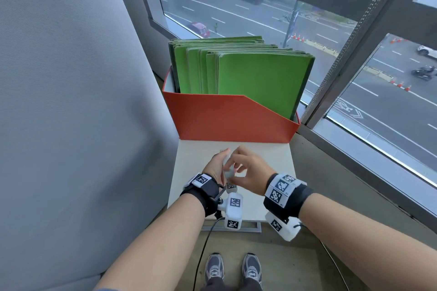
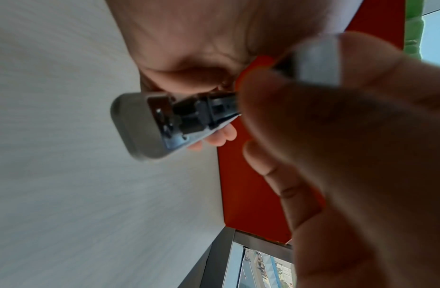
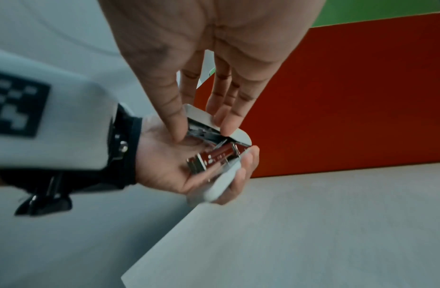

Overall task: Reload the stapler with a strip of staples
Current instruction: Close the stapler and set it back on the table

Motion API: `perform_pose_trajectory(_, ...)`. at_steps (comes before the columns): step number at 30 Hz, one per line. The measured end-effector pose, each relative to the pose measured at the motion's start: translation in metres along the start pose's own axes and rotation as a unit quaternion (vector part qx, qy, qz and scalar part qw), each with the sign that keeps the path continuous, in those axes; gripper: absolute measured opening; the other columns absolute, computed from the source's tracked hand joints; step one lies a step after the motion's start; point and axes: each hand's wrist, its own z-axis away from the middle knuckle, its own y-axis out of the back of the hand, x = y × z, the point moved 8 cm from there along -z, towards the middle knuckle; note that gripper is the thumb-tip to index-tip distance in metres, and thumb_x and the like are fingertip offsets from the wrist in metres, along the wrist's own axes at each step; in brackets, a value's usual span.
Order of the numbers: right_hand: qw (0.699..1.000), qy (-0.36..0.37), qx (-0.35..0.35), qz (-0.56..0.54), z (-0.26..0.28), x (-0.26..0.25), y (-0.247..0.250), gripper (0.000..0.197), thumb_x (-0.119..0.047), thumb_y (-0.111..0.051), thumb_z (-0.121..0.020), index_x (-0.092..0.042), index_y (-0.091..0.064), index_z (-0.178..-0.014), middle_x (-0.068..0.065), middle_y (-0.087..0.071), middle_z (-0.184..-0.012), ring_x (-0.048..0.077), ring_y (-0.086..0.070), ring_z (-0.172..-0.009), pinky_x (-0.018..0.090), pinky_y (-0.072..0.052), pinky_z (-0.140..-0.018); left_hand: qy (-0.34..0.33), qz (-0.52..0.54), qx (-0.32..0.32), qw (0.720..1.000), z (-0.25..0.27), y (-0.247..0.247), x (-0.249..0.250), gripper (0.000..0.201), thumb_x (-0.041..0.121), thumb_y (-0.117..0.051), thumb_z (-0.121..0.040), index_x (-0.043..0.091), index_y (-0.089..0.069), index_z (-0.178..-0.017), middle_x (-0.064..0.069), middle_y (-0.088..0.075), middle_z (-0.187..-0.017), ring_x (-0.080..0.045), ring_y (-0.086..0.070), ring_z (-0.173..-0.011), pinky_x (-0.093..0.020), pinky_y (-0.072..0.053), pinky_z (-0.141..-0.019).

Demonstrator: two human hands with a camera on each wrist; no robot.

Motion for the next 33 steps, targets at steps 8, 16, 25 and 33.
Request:
perform_pose_trajectory(8, 0.98, -0.155, 0.061, -0.112, 0.015, 0.047, -0.004, 0.014, -0.022, -0.071, -0.079, -0.015, -0.065, -0.09, 0.004, -0.065, -0.098, 0.015, -0.064, -0.087, 0.029, -0.055, -0.076, -0.092, -0.01, 0.033, 0.995, -0.005, 0.009, 0.013, 0.028, 0.024, -0.057, -0.09, 0.011, -0.053, -0.116, -0.009, -0.061, -0.082, -0.024, -0.059, -0.067, -0.032, -0.05, -0.061)
perform_pose_trajectory(16, 0.864, -0.345, 0.009, -0.367, 0.032, 0.088, -0.046, 0.051, -0.019, -0.073, -0.079, -0.006, -0.047, -0.12, 0.024, -0.067, -0.106, 0.031, -0.069, -0.091, 0.046, -0.058, -0.084, -0.107, -0.046, 0.029, 0.993, -0.01, 0.015, 0.005, 0.012, 0.019, -0.062, -0.087, 0.007, -0.063, -0.089, -0.011, -0.068, -0.096, -0.033, -0.063, -0.098, -0.045, -0.054, -0.091)
perform_pose_trajectory(25, 0.88, -0.325, 0.036, -0.345, 0.04, 0.091, -0.052, 0.042, -0.016, -0.076, -0.076, -0.01, -0.049, -0.107, 0.014, -0.068, -0.079, 0.031, -0.068, -0.08, 0.058, -0.055, -0.085, -0.109, -0.045, 0.015, 0.993, -0.01, 0.016, -0.004, 0.007, 0.013, -0.06, -0.088, 0.005, -0.062, -0.088, -0.01, -0.068, -0.092, -0.026, -0.065, -0.09, -0.037, -0.054, -0.078)
perform_pose_trajectory(33, 0.864, -0.338, 0.04, -0.371, 0.042, 0.084, -0.054, 0.045, -0.011, -0.071, -0.081, -0.005, -0.047, -0.118, 0.018, -0.065, -0.088, 0.031, -0.067, -0.084, 0.054, -0.055, -0.086, -0.133, -0.1, 0.017, 0.986, -0.009, 0.018, -0.002, 0.014, 0.025, -0.066, -0.083, 0.012, -0.067, -0.081, -0.013, -0.068, -0.09, -0.029, -0.061, -0.091, -0.05, -0.047, -0.098)
